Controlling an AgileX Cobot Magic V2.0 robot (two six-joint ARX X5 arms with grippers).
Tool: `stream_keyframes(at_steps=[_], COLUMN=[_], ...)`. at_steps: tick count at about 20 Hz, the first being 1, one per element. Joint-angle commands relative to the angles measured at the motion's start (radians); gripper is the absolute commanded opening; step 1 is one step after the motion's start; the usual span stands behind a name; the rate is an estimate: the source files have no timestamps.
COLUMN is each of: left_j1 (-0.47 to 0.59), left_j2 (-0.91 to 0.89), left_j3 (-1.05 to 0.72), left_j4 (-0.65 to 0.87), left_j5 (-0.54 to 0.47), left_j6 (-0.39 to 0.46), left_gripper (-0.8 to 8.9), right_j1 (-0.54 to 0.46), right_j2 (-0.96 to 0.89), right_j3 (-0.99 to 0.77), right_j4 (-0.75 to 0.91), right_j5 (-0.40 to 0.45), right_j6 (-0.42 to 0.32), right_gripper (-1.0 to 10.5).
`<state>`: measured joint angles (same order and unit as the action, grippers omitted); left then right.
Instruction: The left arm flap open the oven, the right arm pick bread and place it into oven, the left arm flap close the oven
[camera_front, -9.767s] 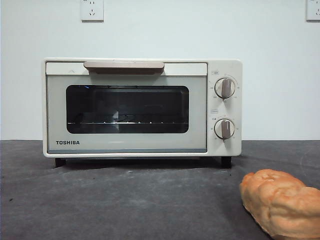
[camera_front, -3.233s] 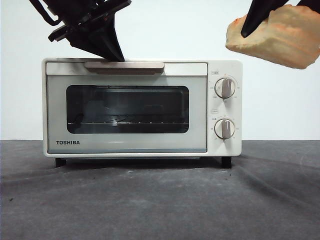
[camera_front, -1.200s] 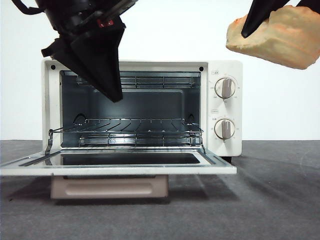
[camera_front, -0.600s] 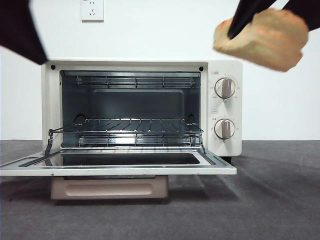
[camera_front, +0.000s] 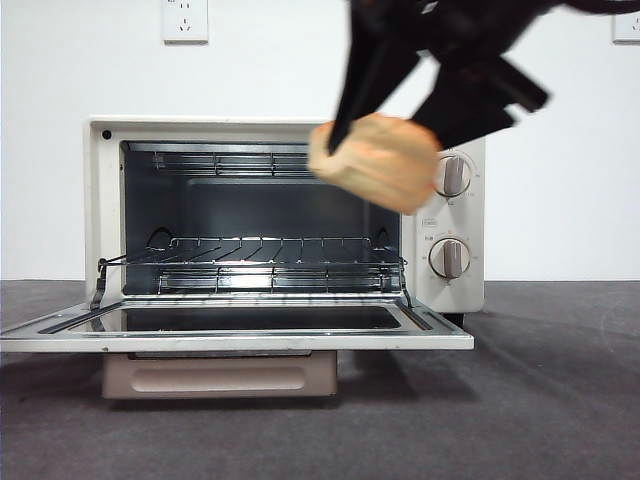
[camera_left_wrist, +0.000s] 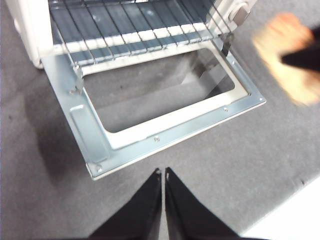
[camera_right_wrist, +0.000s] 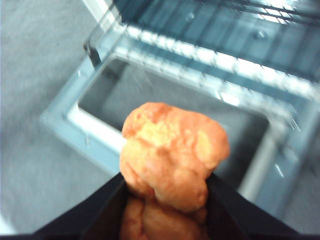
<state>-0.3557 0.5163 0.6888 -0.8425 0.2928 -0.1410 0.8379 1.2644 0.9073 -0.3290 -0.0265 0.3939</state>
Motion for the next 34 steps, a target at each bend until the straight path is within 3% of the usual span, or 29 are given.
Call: stream_keyframes(at_steps=[1,8,15,19,22,26,34], left_j1=[-0.003,-0.003,-0.003,-0.003,-0.003,-0.003,-0.003], left_j2=[0.003,0.003,0.003,0.003,0.003,0.003,0.003], left_j3=[0.009,0.009,0.009,0.009,0.009,0.009,0.009], left_j4=[-0.002,-0.001,-0.001,-0.003,-0.003,-0.003,-0.003], left_j5=[0.004,0.004,0.004,0.004,0.004,0.004,0.004], left_j6=[0.000,0.002,0.002,0.010,0.018,0.020,0.020], left_gripper=[0.16,0.16,0.16,0.16,0.16,0.16,0.16], right_j1=[0.011,0.003,-0.023,-0.034,-0.048,-0.057,-0.052], right_j2=[0.113,0.390,0.489,0.505,0.522,0.540,0.531], right_j3=[0.093,0.311,0.332,0.332,0.332,0.332,0.332], right_j4=[0.019,0.067,0.191,0.234,0.239,0.231,0.220], right_j5=[0.005,0.105,0.240,0.297,0.298,0.297,0.288], right_j6=[0.006,0.014,0.097,0.109,0.124,0.129,0.127], right_gripper=[2.0,2.0,2.0,2.0,2.0,3.3,4.1])
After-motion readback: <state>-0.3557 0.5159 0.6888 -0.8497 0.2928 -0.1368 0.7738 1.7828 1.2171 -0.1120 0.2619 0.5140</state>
